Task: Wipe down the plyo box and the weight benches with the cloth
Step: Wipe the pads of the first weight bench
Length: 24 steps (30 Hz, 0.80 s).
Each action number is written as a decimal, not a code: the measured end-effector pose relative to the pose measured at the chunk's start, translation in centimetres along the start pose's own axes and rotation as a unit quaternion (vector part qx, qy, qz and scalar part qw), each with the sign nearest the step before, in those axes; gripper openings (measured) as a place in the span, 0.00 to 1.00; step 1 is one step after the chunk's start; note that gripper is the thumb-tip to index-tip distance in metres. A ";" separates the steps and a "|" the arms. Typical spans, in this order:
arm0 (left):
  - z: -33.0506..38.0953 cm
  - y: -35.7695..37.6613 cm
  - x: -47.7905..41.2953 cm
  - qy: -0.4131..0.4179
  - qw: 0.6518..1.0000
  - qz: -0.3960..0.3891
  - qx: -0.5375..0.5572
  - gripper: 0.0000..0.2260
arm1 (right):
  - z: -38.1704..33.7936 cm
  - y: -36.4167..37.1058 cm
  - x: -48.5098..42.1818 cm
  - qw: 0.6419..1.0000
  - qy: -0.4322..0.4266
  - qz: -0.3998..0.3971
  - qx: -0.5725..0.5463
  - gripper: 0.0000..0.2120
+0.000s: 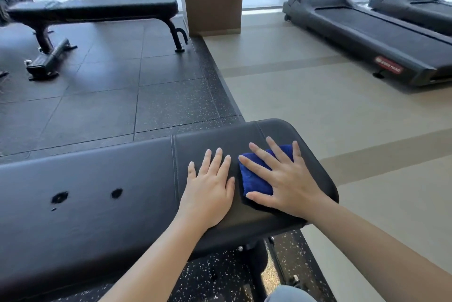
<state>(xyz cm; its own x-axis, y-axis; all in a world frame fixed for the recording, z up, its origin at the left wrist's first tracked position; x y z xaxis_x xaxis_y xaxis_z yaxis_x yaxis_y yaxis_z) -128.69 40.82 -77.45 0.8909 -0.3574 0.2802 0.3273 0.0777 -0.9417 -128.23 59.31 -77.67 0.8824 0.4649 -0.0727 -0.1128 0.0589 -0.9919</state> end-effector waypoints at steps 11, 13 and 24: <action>0.3 -0.4 -1.7 -0.006 1.000 -0.008 -0.010 0.26 | 6.1 0.4 -5.5 0.985 0.125 -0.050 -0.111 0.39; 0.3 -0.3 -1.7 -0.007 1.000 -0.006 -0.011 0.26 | 4.9 0.4 -3.3 0.983 0.116 -0.049 -0.130 0.39; 0.6 -0.2 -1.7 -0.005 1.000 -0.009 -0.013 0.25 | 5.1 -0.2 -1.6 0.982 0.119 -0.073 -0.129 0.37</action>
<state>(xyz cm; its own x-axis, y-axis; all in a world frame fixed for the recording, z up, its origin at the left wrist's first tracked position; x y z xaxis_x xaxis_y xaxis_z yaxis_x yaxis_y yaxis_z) -130.14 41.96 -77.63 0.8882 -0.3485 0.2994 0.3353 0.0464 -0.9410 -131.94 63.09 -76.87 0.9657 0.2468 0.0808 0.1159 -0.1312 -0.9846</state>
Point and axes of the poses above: each hand's wrist, its own x-axis away from the middle knuckle, its own y-axis out of the palm, z = x × y, the point moved 1 cm from there along -x, towards the middle knuckle, and after that the axes turned 15 degrees about -z, right-handed, at the moved point
